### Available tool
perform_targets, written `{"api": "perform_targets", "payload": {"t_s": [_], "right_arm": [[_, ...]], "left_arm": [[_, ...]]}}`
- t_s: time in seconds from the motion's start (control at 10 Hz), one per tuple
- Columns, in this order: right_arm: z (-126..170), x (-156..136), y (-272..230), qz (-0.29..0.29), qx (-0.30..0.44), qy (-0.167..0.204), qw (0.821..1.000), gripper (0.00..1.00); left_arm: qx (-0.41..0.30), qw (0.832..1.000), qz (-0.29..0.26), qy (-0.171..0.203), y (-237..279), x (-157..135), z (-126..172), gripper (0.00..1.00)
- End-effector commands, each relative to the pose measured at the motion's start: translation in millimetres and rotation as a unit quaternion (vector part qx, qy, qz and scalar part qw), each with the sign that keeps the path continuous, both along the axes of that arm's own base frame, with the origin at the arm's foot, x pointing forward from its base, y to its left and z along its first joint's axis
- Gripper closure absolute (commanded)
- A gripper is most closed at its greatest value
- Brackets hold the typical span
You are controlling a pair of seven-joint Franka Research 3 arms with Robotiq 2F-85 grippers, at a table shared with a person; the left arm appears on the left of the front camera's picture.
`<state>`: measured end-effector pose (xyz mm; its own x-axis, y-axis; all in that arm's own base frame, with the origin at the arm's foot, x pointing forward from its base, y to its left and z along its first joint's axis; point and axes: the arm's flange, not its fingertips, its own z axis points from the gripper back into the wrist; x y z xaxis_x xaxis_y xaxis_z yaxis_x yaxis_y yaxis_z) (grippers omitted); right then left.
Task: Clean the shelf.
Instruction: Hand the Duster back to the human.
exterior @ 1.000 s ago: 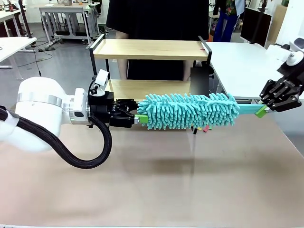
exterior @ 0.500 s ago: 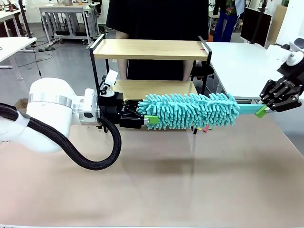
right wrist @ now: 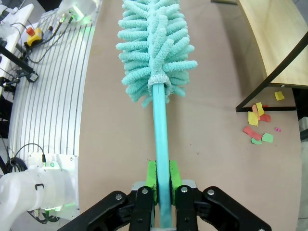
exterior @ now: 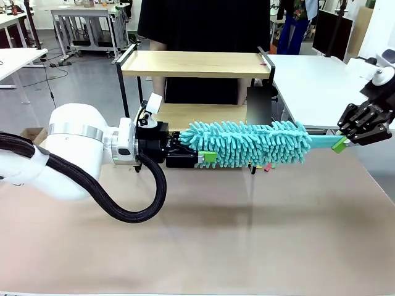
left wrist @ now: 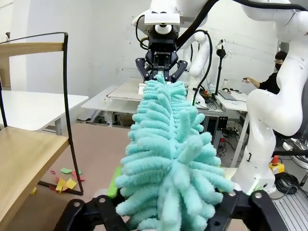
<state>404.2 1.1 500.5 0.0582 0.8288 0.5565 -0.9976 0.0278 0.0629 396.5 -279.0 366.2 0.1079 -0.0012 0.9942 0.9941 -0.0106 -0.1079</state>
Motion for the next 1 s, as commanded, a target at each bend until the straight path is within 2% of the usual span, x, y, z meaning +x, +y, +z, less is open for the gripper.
{"api": "perform_targets", "payload": {"t_s": [0.0, 0.1, 0.4, 0.5, 0.9], "right_arm": [[2.1, -1.2, -0.8, 0.007, 0.016, -0.008, 1.000, 0.87], [2.1, -1.2, -0.8, 0.007, 0.016, -0.008, 1.000, 0.87], [2.1, -1.2, -0.8, 0.007, 0.016, -0.008, 1.000, 0.87], [2.1, -1.2, -0.8, 0.007, 0.016, -0.008, 1.000, 0.87], [2.1, -1.2, -0.8, 0.007, 0.016, -0.008, 1.000, 0.87]], "left_arm": [[-0.007, 1.000, 0.009, -0.020, -6.7, -1.6, 0.5, 0.89], [-0.003, 1.000, 0.010, -0.019, -6.8, -2.0, 0.3, 1.00], [-0.001, 1.000, 0.005, -0.018, -7.2, -5.2, -3.1, 0.97], [-0.004, 1.000, 0.002, -0.024, -6.0, -7.4, -2.0, 1.00], [-0.011, 0.999, -0.017, -0.027, -4.4, -13.5, -4.9, 1.00]]}}
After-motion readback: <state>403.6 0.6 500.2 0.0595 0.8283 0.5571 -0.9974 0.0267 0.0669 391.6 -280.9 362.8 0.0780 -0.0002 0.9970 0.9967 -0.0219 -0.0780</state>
